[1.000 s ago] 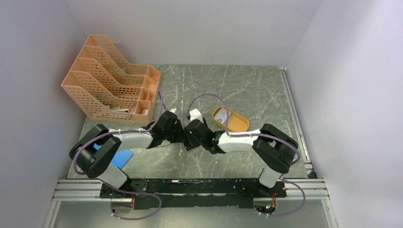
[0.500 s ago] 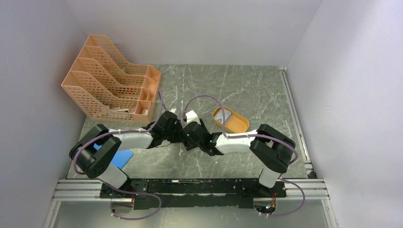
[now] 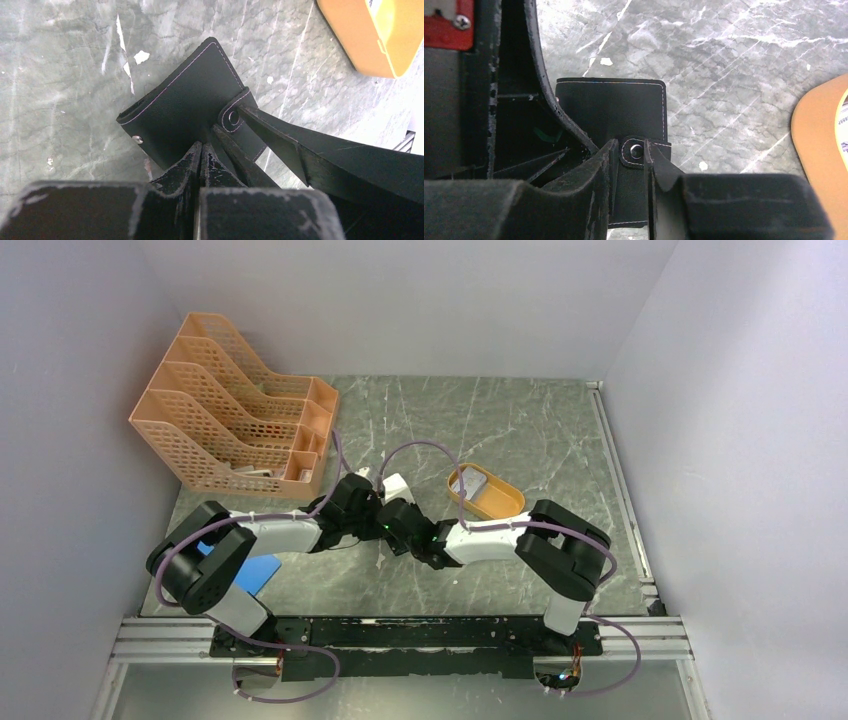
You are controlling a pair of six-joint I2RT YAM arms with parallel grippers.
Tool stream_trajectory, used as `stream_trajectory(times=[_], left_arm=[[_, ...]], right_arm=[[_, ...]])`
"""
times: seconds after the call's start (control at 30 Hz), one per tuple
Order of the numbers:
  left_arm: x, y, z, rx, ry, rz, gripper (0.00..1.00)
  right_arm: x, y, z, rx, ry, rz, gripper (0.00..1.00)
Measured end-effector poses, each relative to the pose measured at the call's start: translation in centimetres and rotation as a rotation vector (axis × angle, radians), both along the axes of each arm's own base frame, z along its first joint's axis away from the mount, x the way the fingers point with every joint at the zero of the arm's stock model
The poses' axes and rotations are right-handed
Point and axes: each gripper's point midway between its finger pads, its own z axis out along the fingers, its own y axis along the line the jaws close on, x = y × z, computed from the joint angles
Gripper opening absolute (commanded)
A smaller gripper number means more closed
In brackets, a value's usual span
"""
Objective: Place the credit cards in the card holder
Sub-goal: Open the card holder at the center of the board.
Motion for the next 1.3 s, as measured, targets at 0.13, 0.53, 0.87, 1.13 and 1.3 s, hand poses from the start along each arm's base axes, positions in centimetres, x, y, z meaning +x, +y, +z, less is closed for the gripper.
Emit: stream_trajectory(times=[0.13,0.53,0.87,1.13,1.3], left_arm=[[0.1,-0.1,0.0,-0.002,-0.002,0.000,0.05],[0.2,-0.2,-0.1,-0.007,-0.007,-0.001,0.05],[0.4,-0.4,-0.2,-0.007,-0.009,-0.004,0.05],[0.5,-0.7,-0.1,-0.017,-0.015,-0.009,0.11],[0.2,-0.4,0.4,-0.009,-0.022,-0.023,0.43]], right_arm=[[0.1,-0.1,0.0,-0.003,-0.007,-0.011,0.13],[0.5,-0.6,0.3,-0.008,-0.027,-0.042,0.00],[0.9,-2.0,1.0,0.013,-0.007,-0.115,0.00],[0.3,-2.9,1.6,0.044,0.040,-0.144,0.00],[-1.0,-2.9,2.9,0.118,0.092,-0.136,0.00]])
